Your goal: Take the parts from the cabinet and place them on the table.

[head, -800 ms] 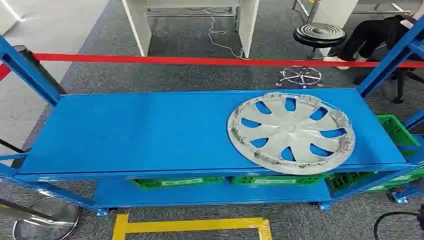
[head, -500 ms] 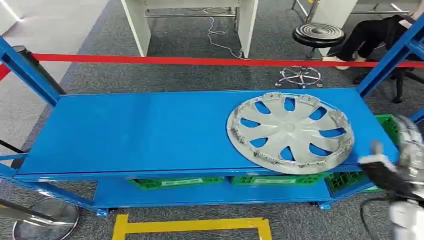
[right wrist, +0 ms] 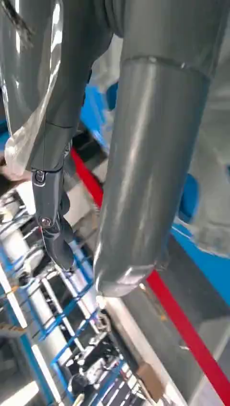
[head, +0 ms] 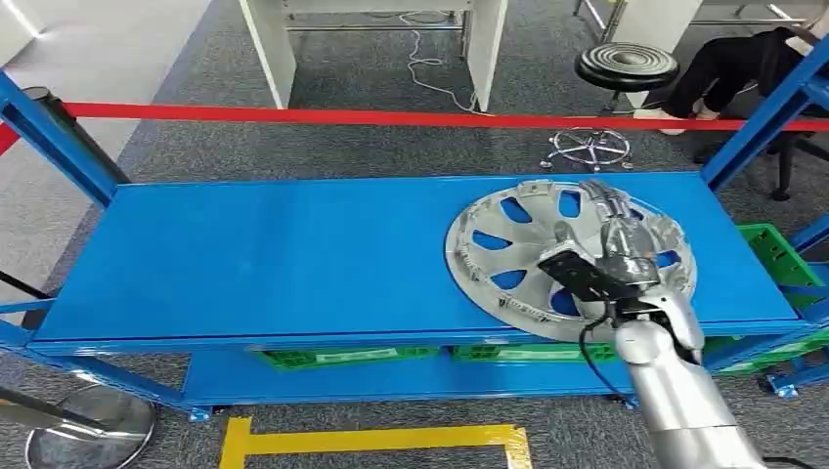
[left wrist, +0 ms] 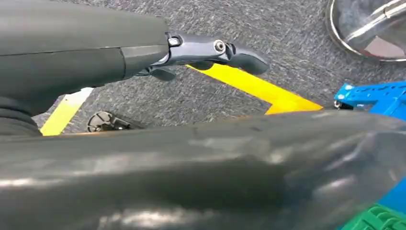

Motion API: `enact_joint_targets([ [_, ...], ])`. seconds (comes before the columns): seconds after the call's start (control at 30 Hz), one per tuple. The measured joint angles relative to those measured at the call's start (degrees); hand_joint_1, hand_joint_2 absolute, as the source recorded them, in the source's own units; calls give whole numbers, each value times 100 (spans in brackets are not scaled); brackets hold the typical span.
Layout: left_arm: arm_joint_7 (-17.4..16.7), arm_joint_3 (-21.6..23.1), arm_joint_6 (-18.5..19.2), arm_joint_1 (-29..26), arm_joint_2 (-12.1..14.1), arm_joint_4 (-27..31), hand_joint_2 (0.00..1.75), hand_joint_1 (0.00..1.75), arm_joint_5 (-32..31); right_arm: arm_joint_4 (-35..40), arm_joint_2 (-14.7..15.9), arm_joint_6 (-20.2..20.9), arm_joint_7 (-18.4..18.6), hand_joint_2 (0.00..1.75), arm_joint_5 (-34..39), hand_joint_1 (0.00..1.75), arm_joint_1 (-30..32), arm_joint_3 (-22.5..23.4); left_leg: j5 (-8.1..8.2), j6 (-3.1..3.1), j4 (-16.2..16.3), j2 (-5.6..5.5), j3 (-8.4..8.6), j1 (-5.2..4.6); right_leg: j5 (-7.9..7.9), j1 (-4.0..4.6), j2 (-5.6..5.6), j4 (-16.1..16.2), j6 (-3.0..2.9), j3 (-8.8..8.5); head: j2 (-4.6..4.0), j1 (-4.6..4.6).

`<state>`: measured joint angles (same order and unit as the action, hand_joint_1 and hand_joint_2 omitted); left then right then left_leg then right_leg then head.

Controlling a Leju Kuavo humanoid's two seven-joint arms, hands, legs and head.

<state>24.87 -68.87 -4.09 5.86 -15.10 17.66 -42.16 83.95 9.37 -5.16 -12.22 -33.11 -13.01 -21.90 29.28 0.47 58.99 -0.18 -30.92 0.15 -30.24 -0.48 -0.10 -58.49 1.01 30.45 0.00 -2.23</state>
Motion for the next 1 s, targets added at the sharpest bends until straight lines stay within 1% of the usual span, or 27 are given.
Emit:
enact_joint_targets([
  [0.03, 0, 20, -11, 6, -2, -11, 0, 0, -4, -35, -70, 70, -57, 0, 267, 0, 2, -15, 0, 0, 0, 0, -4, 0, 0, 0, 0, 0, 0, 4, 0, 0],
  [0.07, 0, 35, -22, 10, -2, -24, 0, 0, -4, -74, -166, 74, -114, 0, 516, 0, 4, -15, 0, 0, 0, 1, -6, 0, 0, 0, 1, 0, 0, 8, 0, 2],
  [0.1, 0, 48, -37, 10, -4, -33, 0, 0, 0, -109, -264, 29, -127, 0, 618, 0, 7, -17, 1, 0, 0, 1, -6, 0, 0, 0, 3, 0, 0, 9, 0, 2],
  [0.17, 2, 68, -55, 9, -11, -44, 0, 0, 26, -155, -411, -163, -76, 0, 475, 0, 24, -44, 0, -1, 0, 1, -7, 0, 0, 0, 2, 0, 0, 11, 0, 2],
  [0.3, 24, 61, -72, -17, -52, -50, 0, 0, 147, -44, -697, -891, 159, 0, -216, 0, 177, -225, 0, -1, -1, 1, -7, 1, -1, 1, 1, 0, -1, 11, 0, 0],
  [0.37, 37, 57, -79, -42, -70, -50, 0, 0, 175, 86, -765, -1148, 405, 0, -634, 0, 297, -330, 0, -1, -2, 1, -8, 1, -1, 1, 5, -1, -1, 13, 0, 2],
  [0.43, 35, 57, -94, -53, -92, -50, 0, 0, 223, 210, -780, -1374, 738, 0, -1301, 0, 420, -476, 1, -1, -1, 1, -9, 1, -2, 1, 1, 0, -2, 13, 0, 0],
  [0.47, 33, 55, -96, -62, -103, -50, 0, 0, 241, 256, -778, -1421, 877, 0, -1582, 0, 480, -538, 1, -1, -1, 1, -11, 1, -2, 0, 1, 0, -1, 15, 0, 0],
  [0.57, -6, 52, -116, -78, -129, -50, 0, 0, 273, 324, -776, -1401, 1222, 0, -2185, 0, 686, -703, 1, -1, -1, 1, -13, 1, -3, 0, 1, 0, -1, 17, 0, 2],
  [0.8, -46, 48, -122, -97, -160, -48, 0, 0, 363, 311, -673, -1049, 1609, 0, -2339, 0, 1013, -929, 1, -1, -1, 1, -16, 0, -2, -1, 2, 0, -1, 20, 0, 2],
  [1.0, -101, 35, -133, -131, -192, -46, 0, 0, 428, 339, -494, -1010, 1932, 0, -2628, 0, 1410, -1005, 3, -1, -1, 1, -18, 0, -3, -1, 1, 0, -1, 23, 0, 2],
])
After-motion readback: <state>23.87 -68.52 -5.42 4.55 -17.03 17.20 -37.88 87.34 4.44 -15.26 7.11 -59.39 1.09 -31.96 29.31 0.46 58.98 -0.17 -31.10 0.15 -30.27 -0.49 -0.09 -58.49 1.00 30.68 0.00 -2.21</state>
